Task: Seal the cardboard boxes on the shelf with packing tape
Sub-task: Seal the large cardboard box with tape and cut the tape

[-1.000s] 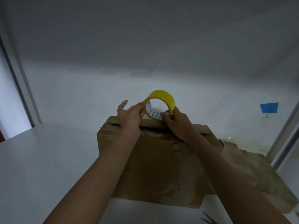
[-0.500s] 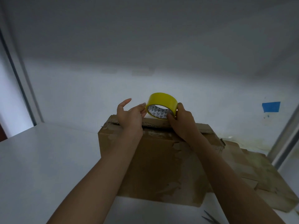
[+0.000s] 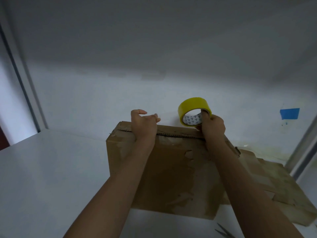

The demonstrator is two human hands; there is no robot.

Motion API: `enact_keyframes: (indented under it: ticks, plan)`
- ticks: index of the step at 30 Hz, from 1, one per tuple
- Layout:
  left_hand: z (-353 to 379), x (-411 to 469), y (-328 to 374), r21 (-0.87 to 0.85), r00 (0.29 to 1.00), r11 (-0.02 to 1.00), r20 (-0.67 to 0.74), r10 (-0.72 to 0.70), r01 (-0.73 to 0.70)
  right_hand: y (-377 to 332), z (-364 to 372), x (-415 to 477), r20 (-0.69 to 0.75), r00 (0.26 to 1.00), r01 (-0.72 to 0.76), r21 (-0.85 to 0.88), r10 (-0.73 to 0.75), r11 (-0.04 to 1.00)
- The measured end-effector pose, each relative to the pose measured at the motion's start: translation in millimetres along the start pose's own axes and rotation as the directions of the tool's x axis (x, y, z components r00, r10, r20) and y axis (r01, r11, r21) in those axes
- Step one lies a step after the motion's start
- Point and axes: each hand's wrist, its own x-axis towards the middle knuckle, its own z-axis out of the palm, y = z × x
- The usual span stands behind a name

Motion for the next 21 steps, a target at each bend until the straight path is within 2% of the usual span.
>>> enact_keyframes:
  ticks: [2, 4, 5, 7, 11, 16, 18, 21]
  plan:
    - [0, -1, -1, 0.039, 1.0, 0.999, 0.018, 0.007, -0.007, -5, -1, -2, 0.074, 0.993, -0.108, 0.224, 0.094, 0.969]
    - [0, 0, -1, 0.033, 1.0, 0.999, 0.023, -0.004, 0.003, -9, 2, -3, 0.216, 0.966, -0.226, 0.456, 0.139, 0.861]
    - [-1, 0, 0, 0.027, 1.0, 1.0, 0.019, -0.017, 0.016, -10, 2, -4, 0.278, 0.952, -0.262, 0.511, 0.13, 0.819]
    - [-2, 2, 1, 0.025, 0.999, 0.999, 0.008, -0.039, 0.039, -9, 1, -3, 0.35, 0.933, -0.275, 0.542, 0.085, 0.794]
    - [-2, 1, 1, 0.052, 0.999, 0.998, 0.012, -0.038, 0.038, -3, -3, -7, 0.395, 0.916, -0.258, 0.446, 0.07, 0.857]
    - [-4, -2, 3, 0.004, 0.999, 0.999, 0.013, -0.034, 0.034, -1, -2, -9, 0.241, 0.97, -0.114, 0.286, 0.044, 0.951]
    - [-6, -3, 5, -0.035, 0.999, 0.998, 0.005, -0.048, 0.048, 4, -3, -7, 0.152, 0.987, -0.099, 0.302, 0.055, 0.948]
    - [-9, -3, 6, -0.108, 0.997, 0.991, -0.026, -0.079, 0.075, 11, -7, -3, -0.128, 0.981, -0.106, 0.284, 0.147, 0.953]
